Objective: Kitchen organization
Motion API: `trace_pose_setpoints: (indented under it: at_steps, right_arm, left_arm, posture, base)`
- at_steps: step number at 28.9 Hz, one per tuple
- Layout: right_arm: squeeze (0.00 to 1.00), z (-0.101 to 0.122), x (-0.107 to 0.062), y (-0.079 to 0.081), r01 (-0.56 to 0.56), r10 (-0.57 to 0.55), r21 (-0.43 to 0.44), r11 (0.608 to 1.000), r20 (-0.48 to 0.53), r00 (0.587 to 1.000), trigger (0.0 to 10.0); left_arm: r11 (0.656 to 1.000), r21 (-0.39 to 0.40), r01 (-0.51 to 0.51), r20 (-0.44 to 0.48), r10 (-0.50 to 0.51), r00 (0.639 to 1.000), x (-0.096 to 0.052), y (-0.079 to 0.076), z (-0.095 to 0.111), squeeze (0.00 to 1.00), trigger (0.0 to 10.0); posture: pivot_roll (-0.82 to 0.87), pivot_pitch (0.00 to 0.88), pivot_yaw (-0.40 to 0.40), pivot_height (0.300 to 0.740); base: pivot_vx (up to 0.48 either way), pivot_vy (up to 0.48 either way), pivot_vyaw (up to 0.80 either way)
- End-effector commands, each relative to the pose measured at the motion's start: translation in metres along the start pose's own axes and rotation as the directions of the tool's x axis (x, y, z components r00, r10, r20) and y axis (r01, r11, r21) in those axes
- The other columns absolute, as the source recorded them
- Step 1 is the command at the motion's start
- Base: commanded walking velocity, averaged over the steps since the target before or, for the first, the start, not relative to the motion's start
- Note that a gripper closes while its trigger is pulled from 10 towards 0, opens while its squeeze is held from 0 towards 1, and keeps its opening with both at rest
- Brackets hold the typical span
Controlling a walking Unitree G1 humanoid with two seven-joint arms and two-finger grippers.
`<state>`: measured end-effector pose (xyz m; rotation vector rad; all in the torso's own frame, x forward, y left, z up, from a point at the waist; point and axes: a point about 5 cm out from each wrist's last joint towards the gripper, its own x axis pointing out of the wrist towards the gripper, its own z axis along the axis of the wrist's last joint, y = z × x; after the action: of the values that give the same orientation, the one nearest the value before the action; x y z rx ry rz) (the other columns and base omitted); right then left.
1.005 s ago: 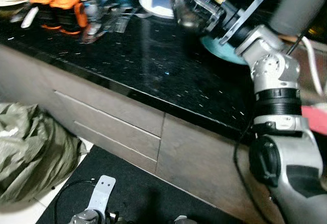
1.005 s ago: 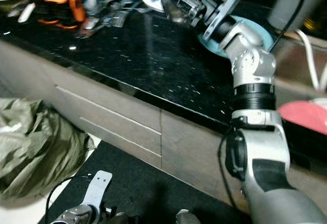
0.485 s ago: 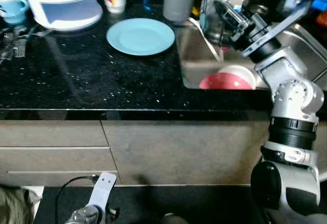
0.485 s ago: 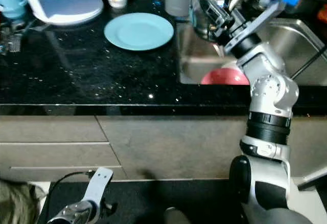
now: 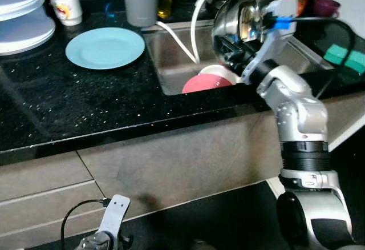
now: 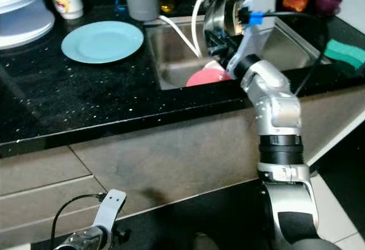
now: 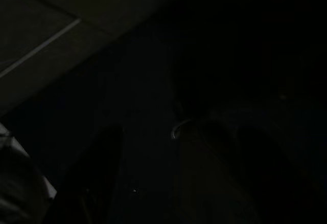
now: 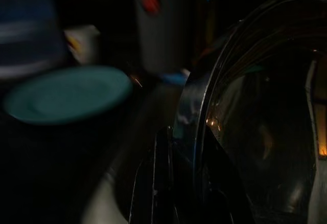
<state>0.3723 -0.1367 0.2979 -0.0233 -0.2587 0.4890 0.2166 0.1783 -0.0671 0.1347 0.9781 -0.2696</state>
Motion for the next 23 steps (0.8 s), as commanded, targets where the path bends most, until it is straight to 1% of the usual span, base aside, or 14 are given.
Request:
trace_pose_setpoints:
  at_steps: [1, 5, 6, 8, 13, 14, 16, 19, 22, 23]
  right_arm:
    - [0.0, 0.012, 0.007, 0.01, -0.014, 0.018, -0.08, 0.997, 0.05, 0.999, 10.0]
    - [0.0, 0.009, 0.013, 0.018, -0.019, 0.023, -0.096, 0.995, 0.047, 0.999, 10.0]
    - [0.0, 0.009, 0.013, 0.018, -0.019, 0.023, -0.096, 0.995, 0.047, 0.999, 10.0]
    - [0.0, 0.005, 0.017, 0.024, -0.024, 0.029, -0.124, 0.992, 0.036, 0.999, 10.0]
    - [0.0, 0.002, 0.019, 0.027, -0.024, 0.029, -0.15, 0.988, 0.031, 0.999, 10.0]
    - [0.0, 0.002, 0.019, 0.028, -0.022, 0.027, -0.152, 0.988, 0.032, 0.999, 10.0]
    - [0.0, 0.001, 0.019, 0.028, -0.017, 0.023, -0.157, 0.988, 0.033, 0.999, 10.0]
    - [0.0, -0.003, 0.02, 0.025, 0.016, -0.009, -0.232, 0.973, 0.031, 0.999, 10.0]
    - [0.0, -0.005, 0.021, 0.025, 0.031, -0.022, -0.243, 0.97, 0.039, 0.999, 10.0]
    - [0.0, -0.006, 0.024, 0.028, 0.021, -0.012, -0.287, 0.958, 0.035, 0.999, 10.0]
  left_arm:
    - [1.0, 0.004, 0.007, -0.032, -0.007, 0.999, 0.0, -0.003, -0.01, 0.0, 10.0]
    - [1.0, 0.009, 0.005, -0.033, -0.005, 0.999, 0.0, -0.003, -0.01, 0.0, 10.0]
    - [1.0, 0.009, 0.005, -0.033, -0.005, 0.999, 0.0, -0.003, -0.01, 0.0, 10.0]
    - [1.0, 0.008, 0.004, -0.032, -0.003, 0.999, 0.0, -0.003, -0.011, 0.0, 10.0]
    - [1.0, 0.0, -0.003, -0.028, 0.003, 1.0, 0.0, -0.003, -0.011, 0.0, 10.0]
    - [1.0, -0.015, -0.014, -0.026, 0.014, 1.0, -0.001, -0.002, -0.011, 0.0, 10.0]
    - [1.0, -0.019, -0.02, -0.027, 0.02, 0.999, -0.001, -0.001, -0.012, 0.0, 10.0]
    - [1.0, -0.007, -0.025, -0.031, 0.025, 0.999, -0.001, 0.0, -0.012, 0.0, 10.0]
    - [1.0, -0.006, -0.025, -0.031, 0.025, 0.999, -0.001, 0.0, -0.012, 0.0, 10.0]
    - [1.0, -0.004, -0.025, -0.031, 0.025, 0.999, -0.001, 0.0, -0.012, 0.0, 10.0]
  posture:
    - [-0.02, 0.127, -0.002, 0.74]
    - [-0.02, 0.132, -0.005, 0.74]
    - [-0.02, 0.132, -0.005, 0.74]
    - [-0.02, 0.132, -0.005, 0.74]
    - [-0.02, 0.14, -0.007, 0.74]
    - [-0.02, 0.146, -0.005, 0.74]
    - [-0.02, 0.147, -0.003, 0.74]
    - [-0.02, 0.148, 0.0, 0.74]
    - [-0.02, 0.148, 0.0, 0.74]
    - [-0.02, 0.154, -0.003, 0.74]
  base:
    - [0.0, 0.0, 0.0]
    - [0.0, 0.0, 0.0]
    - [0.0, 0.0, 0.0]
    - [0.0, -0.471, 0.0]
    - [0.0, -0.457, 0.0]
    - [0.0, 0.0, 0.0]
    - [0.0, 0.0, 0.0]
    - [0.0, 0.0, 0.0]
    - [0.0, 0.0, 0.0]
    - [0.0, 0.0, 0.0]
